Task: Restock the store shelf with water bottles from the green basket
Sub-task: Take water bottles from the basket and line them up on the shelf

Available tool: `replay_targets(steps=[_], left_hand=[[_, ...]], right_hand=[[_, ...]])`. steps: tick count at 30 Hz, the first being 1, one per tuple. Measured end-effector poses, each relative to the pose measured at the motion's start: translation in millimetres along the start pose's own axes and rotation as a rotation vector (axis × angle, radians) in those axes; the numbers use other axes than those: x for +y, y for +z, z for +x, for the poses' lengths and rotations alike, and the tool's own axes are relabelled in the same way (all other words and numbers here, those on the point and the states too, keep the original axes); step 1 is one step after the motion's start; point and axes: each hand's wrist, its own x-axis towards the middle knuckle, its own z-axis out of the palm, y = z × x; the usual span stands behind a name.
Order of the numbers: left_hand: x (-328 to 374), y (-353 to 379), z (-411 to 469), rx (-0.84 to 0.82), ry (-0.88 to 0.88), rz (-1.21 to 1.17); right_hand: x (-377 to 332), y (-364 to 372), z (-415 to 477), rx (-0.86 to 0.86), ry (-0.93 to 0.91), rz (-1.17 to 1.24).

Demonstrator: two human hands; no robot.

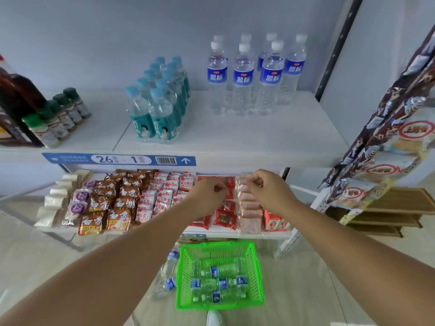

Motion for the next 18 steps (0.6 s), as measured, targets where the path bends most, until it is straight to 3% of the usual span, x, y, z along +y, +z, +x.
replay_targets(steps=[6,12,18], left_hand=[[-55,40,-57,-0.086,-0.117,0.014],[-92,50,-82,-0.213,-0.103,0.179],[-143,55,-83,-0.297,-0.109,0.252]], right_hand=[[36,55,-61,-0.108,0.018,-0.006],[56,86,-99,-0.212,0.078,-0.103],[58,130,-99,-0.258,0.185,-0.048]])
